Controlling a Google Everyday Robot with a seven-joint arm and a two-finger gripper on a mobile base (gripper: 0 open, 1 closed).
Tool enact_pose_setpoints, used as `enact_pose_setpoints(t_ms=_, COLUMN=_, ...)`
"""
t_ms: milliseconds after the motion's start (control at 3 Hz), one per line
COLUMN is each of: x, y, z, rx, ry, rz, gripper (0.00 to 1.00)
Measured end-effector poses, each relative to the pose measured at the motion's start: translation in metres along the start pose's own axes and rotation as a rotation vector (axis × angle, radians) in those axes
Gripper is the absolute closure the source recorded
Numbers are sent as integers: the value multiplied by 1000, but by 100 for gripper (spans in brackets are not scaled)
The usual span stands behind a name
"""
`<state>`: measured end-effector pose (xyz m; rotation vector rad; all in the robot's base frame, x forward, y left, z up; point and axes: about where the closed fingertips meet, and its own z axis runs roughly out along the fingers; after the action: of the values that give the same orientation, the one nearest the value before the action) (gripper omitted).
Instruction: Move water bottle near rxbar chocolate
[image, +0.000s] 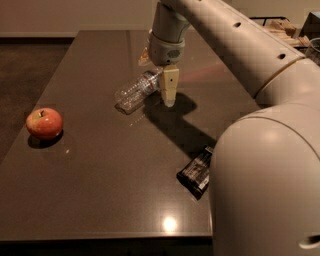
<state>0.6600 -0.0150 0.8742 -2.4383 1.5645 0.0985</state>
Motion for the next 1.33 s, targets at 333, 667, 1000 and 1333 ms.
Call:
enact_pose_setpoints(t_ms=333, x=-5, y=-11, z=10, rx=-16, ry=8, rz=-28, gripper=0)
enact_pose_setpoints(t_ms=667, x=-11, y=-21, z=16, rx=-31, ry=37, rz=-48, gripper=17)
enact_pose_setpoints(t_ms=1000, x=-12, y=-25, z=19, rx=-31, ry=61, rz=-40, gripper=42)
enact_pose_setpoints(t_ms=1333, x=-14, y=-21, z=14, rx=-25, ry=76, rz=-40, gripper=64)
